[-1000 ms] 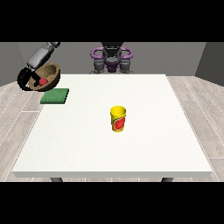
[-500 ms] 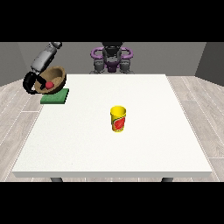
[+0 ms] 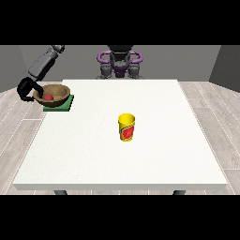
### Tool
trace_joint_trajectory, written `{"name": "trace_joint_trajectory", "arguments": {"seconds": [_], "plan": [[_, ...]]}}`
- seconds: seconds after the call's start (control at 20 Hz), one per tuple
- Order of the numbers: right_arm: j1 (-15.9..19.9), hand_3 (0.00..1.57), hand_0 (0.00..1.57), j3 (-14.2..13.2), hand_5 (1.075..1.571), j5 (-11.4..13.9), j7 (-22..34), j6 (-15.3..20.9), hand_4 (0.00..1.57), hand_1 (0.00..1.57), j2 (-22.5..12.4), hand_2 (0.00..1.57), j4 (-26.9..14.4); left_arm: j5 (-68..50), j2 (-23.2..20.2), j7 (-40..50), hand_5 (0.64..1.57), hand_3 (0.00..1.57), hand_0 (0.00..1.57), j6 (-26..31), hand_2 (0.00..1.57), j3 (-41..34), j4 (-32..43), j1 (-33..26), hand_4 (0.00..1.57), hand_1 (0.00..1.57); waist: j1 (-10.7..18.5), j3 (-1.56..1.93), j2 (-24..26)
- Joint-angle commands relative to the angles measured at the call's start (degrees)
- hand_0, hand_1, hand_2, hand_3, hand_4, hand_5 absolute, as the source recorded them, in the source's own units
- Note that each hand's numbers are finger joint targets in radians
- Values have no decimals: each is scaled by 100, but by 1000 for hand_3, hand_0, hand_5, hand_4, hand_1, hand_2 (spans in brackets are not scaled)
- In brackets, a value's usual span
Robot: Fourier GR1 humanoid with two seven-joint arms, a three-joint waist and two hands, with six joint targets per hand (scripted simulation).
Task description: Pick the cup and pour the ball into the bowl, then pick the bowl and place it on the pad
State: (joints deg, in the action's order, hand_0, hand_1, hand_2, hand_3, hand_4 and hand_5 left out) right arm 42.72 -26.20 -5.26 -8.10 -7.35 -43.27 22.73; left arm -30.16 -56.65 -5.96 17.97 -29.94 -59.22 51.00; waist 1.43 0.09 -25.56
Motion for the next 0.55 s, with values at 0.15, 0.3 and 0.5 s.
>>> {"name": "trace_joint_trajectory", "arguments": {"seconds": [0.15, 0.3, 0.5], "plan": [[211, 952, 685, -140, 1531, -103, 277, -102, 0, 685, -434, 559, -179, -144, -100, 182, 1514, 0, 0, -85, 0, -82, -119, -77, 0, 0, -20, -2, -8], [398, 586, 421, -140, 1500, -142, 407, -57, 0, 421, -395, 466, -141, -138, 53, 209, 1515, 0, 0, -107, 0, 49, -219, -162, 0, 0, 23, -4, 149], [609, 375, 134, -108, 1467, -221, 853, -446, 0, 134, -675, 280, 22, -41, -39, 54, 1515, 0, 0, -10, 0, 39, 191, -182, 0, 0, -122, -11, 379]]}}
